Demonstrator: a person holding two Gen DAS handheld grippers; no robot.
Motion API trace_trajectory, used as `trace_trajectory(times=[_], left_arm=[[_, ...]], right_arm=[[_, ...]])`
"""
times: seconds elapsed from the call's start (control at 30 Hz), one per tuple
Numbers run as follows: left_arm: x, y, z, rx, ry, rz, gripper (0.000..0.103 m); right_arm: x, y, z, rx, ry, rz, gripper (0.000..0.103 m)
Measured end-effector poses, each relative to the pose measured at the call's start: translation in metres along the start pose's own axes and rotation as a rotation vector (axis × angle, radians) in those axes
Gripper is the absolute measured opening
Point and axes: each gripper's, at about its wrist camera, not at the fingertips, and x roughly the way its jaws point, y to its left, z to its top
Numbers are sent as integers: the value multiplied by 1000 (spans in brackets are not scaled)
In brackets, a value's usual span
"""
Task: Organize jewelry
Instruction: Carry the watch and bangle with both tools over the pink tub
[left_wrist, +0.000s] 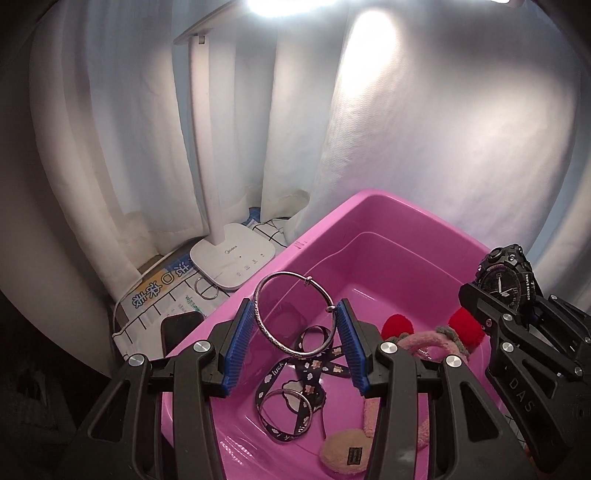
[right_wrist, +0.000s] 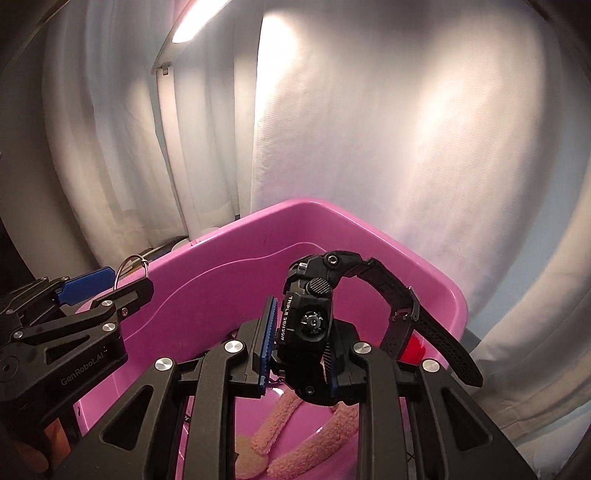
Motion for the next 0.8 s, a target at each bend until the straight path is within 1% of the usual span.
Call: trace_trajectory(times=[0.23,0.4,0.6,0.8], left_arm=[[12,-1,-3,-1,44,12,45],[19,-1,-6,-5,69,22,46],[24,3,-9,-19,86,32,46],[27,9,-11,-32,98,42,46]], right_arm=[[22,-5,-2,35,75,7,22],[32,-3,-2,29,94,-4,22],[41,4,2,3,122,-26,22],[50,21,10,-63,133,-40,22]])
